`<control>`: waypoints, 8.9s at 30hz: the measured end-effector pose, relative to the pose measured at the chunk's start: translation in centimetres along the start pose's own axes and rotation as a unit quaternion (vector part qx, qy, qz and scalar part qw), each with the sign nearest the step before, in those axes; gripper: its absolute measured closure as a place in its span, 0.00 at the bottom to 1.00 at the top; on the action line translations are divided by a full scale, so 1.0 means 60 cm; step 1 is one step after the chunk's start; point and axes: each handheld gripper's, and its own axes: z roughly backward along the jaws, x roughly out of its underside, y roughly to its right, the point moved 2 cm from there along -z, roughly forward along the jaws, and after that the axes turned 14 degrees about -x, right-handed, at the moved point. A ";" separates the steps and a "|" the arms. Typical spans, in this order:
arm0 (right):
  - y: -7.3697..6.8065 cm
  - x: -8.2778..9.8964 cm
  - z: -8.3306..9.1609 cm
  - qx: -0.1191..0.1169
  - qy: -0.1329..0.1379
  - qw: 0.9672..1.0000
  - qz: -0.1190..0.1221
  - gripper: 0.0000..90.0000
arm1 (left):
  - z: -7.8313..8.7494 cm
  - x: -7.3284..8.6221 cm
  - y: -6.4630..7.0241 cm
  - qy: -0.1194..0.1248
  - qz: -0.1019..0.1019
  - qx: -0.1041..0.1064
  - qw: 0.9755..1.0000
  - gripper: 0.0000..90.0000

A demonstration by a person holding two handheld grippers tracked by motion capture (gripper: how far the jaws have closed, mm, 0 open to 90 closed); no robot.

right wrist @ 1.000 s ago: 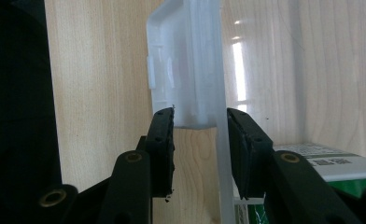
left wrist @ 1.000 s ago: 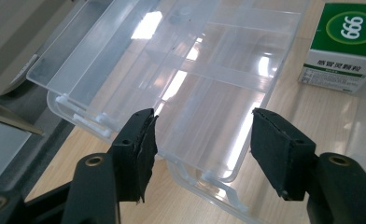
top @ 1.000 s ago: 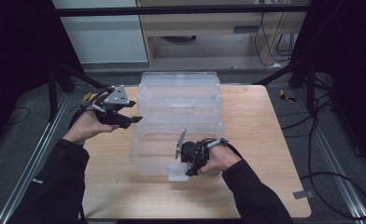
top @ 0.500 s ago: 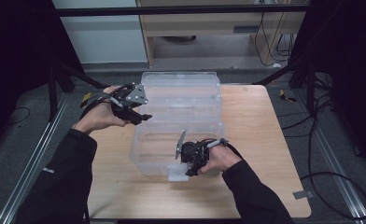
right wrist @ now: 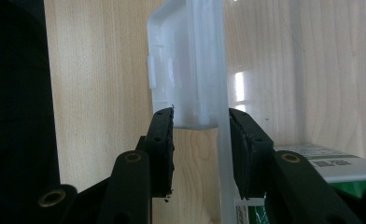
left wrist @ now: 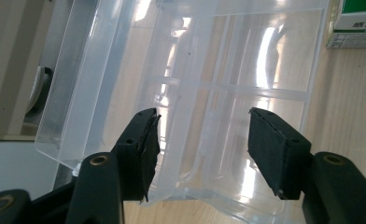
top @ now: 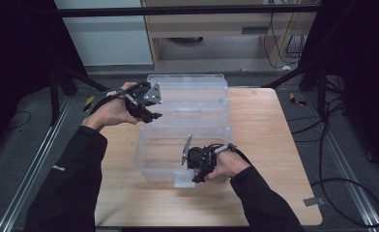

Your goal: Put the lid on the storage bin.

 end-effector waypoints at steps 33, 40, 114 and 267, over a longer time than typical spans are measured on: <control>0.001 0.000 -0.001 -0.003 0.001 1.000 0.001 0.70 | -0.056 -0.024 -0.007 -0.023 -0.061 0.021 0.998 0.66; 0.000 0.000 -0.001 -0.004 0.000 1.000 0.001 0.70 | -0.067 -0.029 -0.001 -0.028 -0.072 0.028 0.997 0.76; -0.013 0.005 -0.005 0.021 0.013 1.000 -0.001 0.71 | -0.008 -0.052 0.040 -0.018 -0.107 0.055 0.993 0.96; 0.082 0.172 0.236 0.233 0.485 0.818 -0.205 1.00 | 0.061 -0.005 0.166 0.039 -0.032 0.090 0.995 0.92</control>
